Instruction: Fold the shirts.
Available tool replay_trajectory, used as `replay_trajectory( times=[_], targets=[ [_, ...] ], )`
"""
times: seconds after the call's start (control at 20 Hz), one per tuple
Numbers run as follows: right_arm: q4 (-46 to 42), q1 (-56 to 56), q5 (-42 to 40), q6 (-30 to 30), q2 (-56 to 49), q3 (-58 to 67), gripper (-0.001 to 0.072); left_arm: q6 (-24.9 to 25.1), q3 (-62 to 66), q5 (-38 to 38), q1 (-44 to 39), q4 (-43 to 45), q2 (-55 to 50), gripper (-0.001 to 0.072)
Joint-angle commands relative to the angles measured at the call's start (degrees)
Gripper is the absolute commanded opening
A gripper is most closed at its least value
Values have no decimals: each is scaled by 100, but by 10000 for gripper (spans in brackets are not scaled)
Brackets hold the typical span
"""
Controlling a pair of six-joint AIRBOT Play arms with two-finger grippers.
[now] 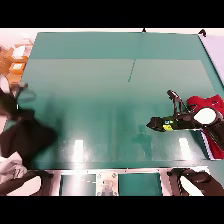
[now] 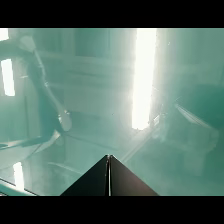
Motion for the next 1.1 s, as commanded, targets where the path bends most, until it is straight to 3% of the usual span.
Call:
replay_trajectory(
  times=[0.0,0.15,0.4,0.45,0.5,0.55,0.6,0.85,0.95,1.05],
  targets=[
    [20,2,-24,4,7,0,14,-140,1923,-2,-664,-2031,-7,19],
    [15,-72,-26,2,4,120,14,-229,2839,647,-2037,-2638,-9,20],
    [15,-693,138,2,7,817,17,-173,2865,1272,-3742,-3067,-739,22],
    [15,-802,164,2,7,933,74,-149,2865,1456,-3989,-3182,-1008,22],
    [15,-903,166,2,7,1027,214,-146,2868,1631,-4207,-3211,-1285,121],
    [15,-992,170,2,7,1080,319,-151,2868,1692,-4350,-3206,-1521,579],
    [15,-1095,192,2,7,1110,370,-166,2868,1644,-4385,-3204,-1674,708],
    [17,-1797,223,-2,-282,1119,372,-173,3060,627,-3613,-2253,-1718,709],
    [22,-2065,181,-35,-697,1139,373,-181,2946,291,-3058,-2264,-1718,709],
    [59,-2164,-17,-234,-1241,1189,423,-181,2522,254,-2603,-2347,-1718,709]
  ],
)
